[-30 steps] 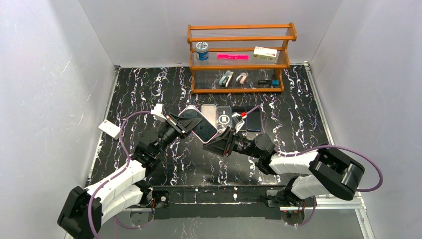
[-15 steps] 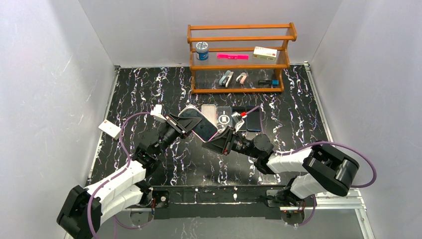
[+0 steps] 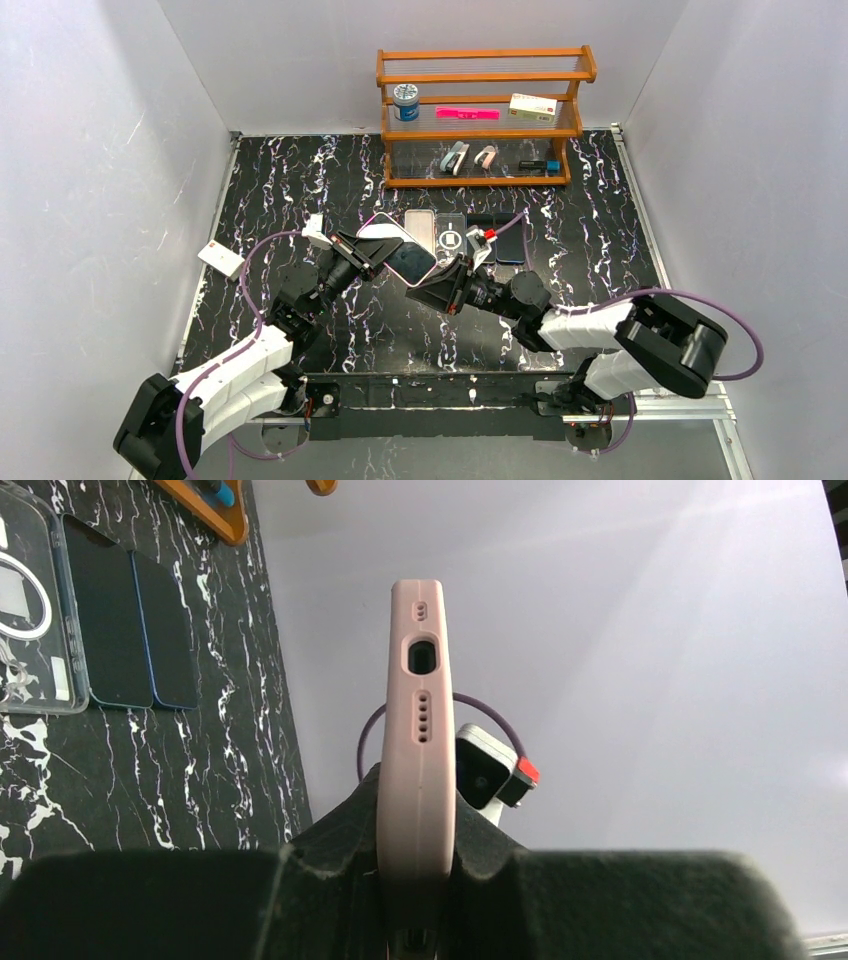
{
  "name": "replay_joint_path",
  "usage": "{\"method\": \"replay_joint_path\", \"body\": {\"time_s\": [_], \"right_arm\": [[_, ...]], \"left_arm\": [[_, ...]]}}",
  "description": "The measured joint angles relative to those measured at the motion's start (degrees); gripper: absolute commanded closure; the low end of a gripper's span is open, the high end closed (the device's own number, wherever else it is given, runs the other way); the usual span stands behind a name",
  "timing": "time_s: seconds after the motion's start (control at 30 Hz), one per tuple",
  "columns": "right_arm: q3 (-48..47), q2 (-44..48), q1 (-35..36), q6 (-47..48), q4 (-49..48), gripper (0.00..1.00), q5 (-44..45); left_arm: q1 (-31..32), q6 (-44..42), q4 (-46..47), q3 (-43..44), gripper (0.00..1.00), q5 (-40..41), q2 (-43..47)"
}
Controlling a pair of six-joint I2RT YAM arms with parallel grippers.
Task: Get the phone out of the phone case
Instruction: Remove the phone case from the phone.
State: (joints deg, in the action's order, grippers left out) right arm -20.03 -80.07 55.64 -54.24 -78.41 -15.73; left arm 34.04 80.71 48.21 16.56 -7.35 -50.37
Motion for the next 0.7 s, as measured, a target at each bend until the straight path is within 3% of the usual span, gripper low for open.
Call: {"method": "replay_joint_path", "body": {"time_s": [0.3, 0.5, 0.63, 0.7], "right_arm": [[-1.3, 7.0, -0.2, 16.2, 15.7, 0.99, 3.5], [-1.5, 7.4, -0.5, 15.5, 17.7, 0.58, 2.4], [-0.5, 7.3, -0.5, 12.1, 15.1, 0.43, -0.6], [-0.2, 6.9, -0.5, 10.3, 12.7, 0.4, -2.1]], "left_arm": [[0.3, 2.8, -1.0, 0.0, 1.0, -1.0, 0.2], [0.6, 1.4, -1.0, 0.0, 1.0, -1.1, 0.7], [0.6, 0.5, -1.1, 0.0, 1.0, -0.9, 0.7], [0.6, 0.1, -1.1, 0.0, 1.0, -0.9, 0.7]]}}
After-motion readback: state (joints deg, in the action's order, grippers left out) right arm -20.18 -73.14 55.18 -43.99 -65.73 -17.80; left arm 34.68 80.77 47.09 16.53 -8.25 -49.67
